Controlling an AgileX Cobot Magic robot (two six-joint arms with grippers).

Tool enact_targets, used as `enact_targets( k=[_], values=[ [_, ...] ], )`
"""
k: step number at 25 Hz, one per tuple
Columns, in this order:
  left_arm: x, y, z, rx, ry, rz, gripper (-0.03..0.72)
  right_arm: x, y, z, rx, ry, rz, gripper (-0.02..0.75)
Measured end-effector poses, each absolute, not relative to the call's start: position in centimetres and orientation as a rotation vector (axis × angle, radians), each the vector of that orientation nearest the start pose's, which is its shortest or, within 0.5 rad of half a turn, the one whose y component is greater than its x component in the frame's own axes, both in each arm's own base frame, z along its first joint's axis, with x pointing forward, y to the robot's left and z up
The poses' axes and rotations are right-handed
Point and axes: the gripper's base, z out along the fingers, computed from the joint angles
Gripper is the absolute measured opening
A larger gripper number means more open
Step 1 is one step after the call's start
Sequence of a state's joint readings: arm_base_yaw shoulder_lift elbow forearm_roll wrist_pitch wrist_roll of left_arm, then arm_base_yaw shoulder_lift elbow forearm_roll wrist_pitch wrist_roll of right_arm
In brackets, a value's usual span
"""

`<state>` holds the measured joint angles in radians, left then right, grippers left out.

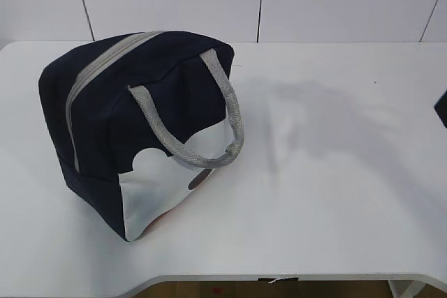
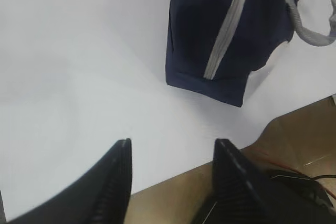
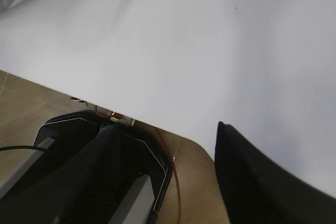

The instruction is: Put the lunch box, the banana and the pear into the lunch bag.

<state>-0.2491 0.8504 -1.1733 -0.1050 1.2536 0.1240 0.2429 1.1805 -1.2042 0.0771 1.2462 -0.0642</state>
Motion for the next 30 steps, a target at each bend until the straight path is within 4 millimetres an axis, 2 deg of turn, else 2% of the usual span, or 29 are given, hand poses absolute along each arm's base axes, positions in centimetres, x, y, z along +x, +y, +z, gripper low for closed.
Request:
enact_targets(
  k=[7, 13, 20, 30],
  values=[
    [5.9, -2.4, 40.1, 0.44, 2.257, -0.186, 0.351, 14.7, 4.3, 36.8, -0.394, 2.589, 0.167, 0.46],
    [2.0, -1.4, 37.4, 0.434, 2.204, -0.186, 0.351, 8.4, 2.8, 36.4, -0.378, 2.436, 0.178, 0.46],
    [-0.3, -0.8, 34.4, 0.423, 2.142, -0.188, 0.325, 3.2, 1.5, 33.2, -0.363, 2.312, 0.187, 0.459],
    [-2.5, -0.4, 30.2, 0.399, 2.004, -0.218, 0.31, -1.0, 0.4, 27.2, -0.337, 2.127, 0.193, 0.456]
  ],
)
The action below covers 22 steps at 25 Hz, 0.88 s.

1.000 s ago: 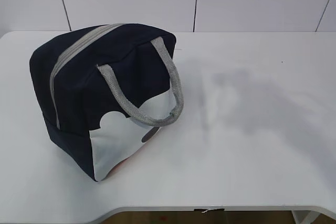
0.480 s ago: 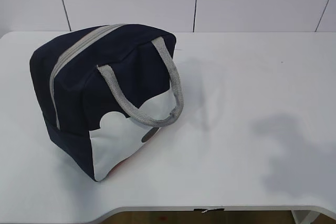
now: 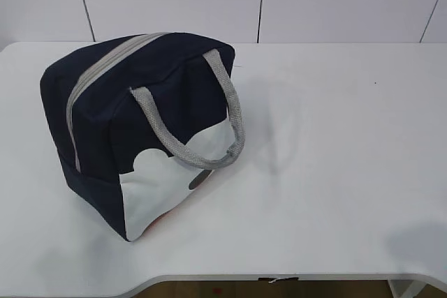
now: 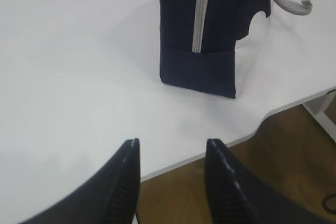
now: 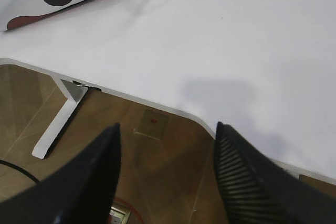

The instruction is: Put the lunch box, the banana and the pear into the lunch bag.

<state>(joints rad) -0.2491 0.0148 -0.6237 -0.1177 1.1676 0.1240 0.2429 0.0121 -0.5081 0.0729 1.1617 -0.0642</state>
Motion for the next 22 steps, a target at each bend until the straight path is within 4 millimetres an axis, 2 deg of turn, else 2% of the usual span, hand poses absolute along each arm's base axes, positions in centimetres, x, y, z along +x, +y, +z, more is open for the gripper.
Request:
enact_targets(
  k=[6, 22],
  values=[
    [-1.2, -0.8, 28.0, 0.403, 2.062, -0.233, 0.309, -1.1, 0.0, 26.6, -0.329, 2.116, 0.15, 0.453],
    [-1.1, -0.7, 28.0, 0.397, 2.051, -0.212, 0.308, -1.1, 0.0, 26.6, -0.322, 2.117, 0.144, 0.452]
  ],
)
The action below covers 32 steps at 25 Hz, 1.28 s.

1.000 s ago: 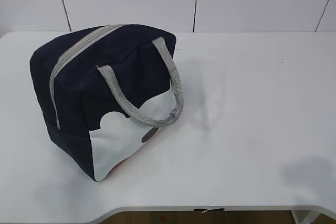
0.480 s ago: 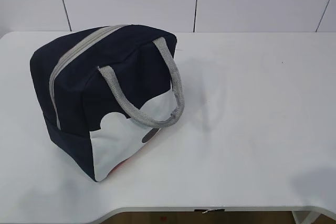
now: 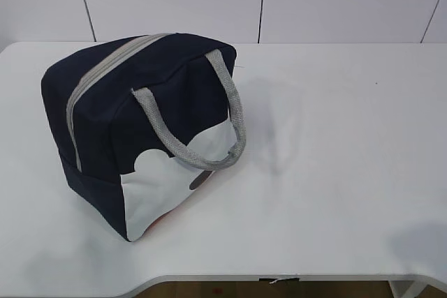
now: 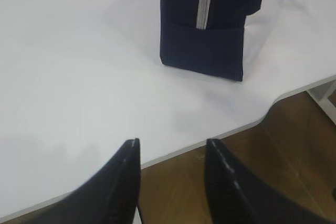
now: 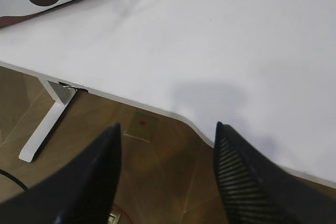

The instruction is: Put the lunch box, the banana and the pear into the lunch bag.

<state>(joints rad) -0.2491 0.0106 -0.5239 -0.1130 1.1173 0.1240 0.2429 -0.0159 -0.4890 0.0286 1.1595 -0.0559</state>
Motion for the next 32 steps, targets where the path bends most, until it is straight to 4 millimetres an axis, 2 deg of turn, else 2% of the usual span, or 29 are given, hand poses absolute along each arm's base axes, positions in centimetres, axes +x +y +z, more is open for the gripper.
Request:
enact_targets(
  k=[10, 21, 32],
  values=[
    [-1.03, -0.75, 27.98, 0.33, 2.06, -0.173, 0.308, -1.07, -0.03, 26.65, -0.31, 2.117, 0.136, 0.452],
    [-1.0, -0.86, 27.99, 0.274, 2.067, -0.149, 0.308, -1.04, 0.24, 26.65, -0.048, 2.136, -0.009, 0.452],
    [-0.97, -0.95, 27.99, 0.237, 2.07, -0.133, 0.308, -1.04, 0.24, 26.65, -0.043, 2.136, -0.011, 0.452]
  ],
)
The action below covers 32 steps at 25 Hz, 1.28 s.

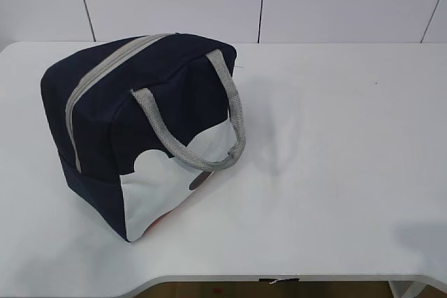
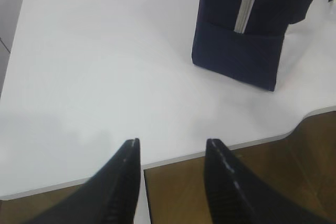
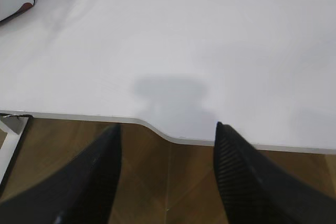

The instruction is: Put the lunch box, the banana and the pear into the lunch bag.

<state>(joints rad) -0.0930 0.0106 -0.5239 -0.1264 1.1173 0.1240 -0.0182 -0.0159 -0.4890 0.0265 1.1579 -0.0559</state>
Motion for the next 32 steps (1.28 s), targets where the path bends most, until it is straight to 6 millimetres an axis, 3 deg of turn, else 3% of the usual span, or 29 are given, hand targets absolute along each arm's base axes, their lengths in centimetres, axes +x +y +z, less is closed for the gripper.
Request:
enact_targets(
  k=[32],
  values=[
    [-0.98, -1.0, 28.0, 0.237, 2.07, -0.142, 0.308, -1.02, 0.22, 26.68, -0.043, 2.132, -0.014, 0.452]
  ],
)
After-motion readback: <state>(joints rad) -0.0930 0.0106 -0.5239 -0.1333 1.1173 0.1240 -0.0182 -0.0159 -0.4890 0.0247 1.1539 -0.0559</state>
